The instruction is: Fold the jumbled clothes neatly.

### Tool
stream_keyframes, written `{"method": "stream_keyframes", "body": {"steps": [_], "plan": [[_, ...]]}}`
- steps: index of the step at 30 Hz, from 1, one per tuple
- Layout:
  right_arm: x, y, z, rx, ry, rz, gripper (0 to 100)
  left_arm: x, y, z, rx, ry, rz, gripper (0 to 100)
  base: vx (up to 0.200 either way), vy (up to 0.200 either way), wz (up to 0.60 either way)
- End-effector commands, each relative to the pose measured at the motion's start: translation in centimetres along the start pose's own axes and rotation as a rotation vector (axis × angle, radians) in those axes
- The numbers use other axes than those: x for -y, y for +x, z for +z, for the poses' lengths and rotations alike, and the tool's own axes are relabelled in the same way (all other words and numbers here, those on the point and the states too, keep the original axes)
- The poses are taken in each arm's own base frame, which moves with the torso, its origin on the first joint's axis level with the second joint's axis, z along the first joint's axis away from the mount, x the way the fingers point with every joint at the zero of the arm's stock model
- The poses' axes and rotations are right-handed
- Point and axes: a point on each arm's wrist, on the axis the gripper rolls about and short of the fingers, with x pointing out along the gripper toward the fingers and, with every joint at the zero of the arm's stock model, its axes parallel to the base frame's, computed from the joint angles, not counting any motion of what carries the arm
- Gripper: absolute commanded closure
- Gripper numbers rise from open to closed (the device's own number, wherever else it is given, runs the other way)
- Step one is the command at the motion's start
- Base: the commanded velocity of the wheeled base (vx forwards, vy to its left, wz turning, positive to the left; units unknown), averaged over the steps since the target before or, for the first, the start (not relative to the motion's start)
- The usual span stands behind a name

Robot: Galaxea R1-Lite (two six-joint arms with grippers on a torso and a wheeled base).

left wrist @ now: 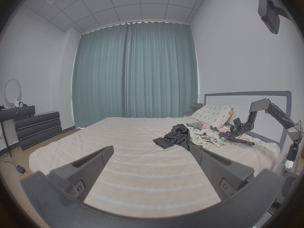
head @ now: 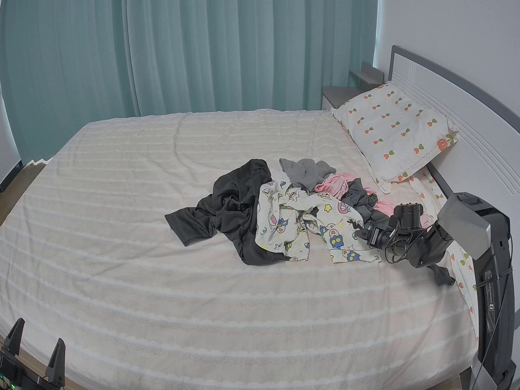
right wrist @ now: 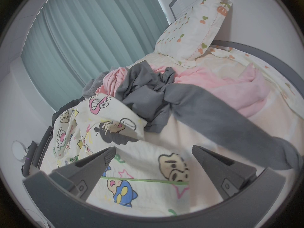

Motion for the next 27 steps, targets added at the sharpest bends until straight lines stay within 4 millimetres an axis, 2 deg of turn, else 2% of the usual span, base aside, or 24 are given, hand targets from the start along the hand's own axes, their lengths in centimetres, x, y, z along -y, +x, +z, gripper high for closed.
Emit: {"method": "stream_keyframes", "body": {"steps": [1, 5, 8, 9, 19, 21, 24, 27], "plan": [[-0.8, 0.8, -1.2, -0.023, -0.017, 0.041, 0, 0.0, 0.0, -0.5, -0.001, 0.000, 0.000, 0, 0.000, 0.000, 0.00], [-2.1, 1.3, -1.2, -0.009, -0.036, 0.081, 0, 0.0, 0.0, -0.5, -0.001, 0.000, 0.000, 0, 0.000, 0.000, 0.00], [-2.3, 1.6, -0.9, 0.003, -0.040, 0.089, 0, 0.0, 0.0, -0.5, -0.001, 0.000, 0.000, 0, 0.000, 0.000, 0.00], [-2.2, 1.7, -0.6, 0.010, -0.038, 0.087, 100, 0.0, 0.0, -0.5, -0.001, 0.000, 0.000, 0, 0.000, 0.000, 0.00], [-1.8, 0.7, -1.1, 0.045, -0.041, 0.093, 100, 0.0, 0.0, -0.5, -0.001, 0.000, 0.000, 0, 0.000, 0.000, 0.00], [-1.9, -0.7, -1.6, 0.088, -0.050, 0.120, 100, 0.0, 0.0, -0.5, -0.001, 0.001, 0.000, 0, 0.000, 0.000, 0.00], [-2.1, -1.2, -1.7, 0.099, -0.054, 0.132, 100, 0.0, 0.0, -0.5, -0.001, 0.000, 0.000, 0, 0.000, 0.000, 0.00], [-2.5, -3.7, -2.5, 0.085, -0.062, 0.216, 100, 0.0, 0.0, -0.5, -0.001, 0.001, 0.000, 0, 0.000, 0.000, 0.00]]}}
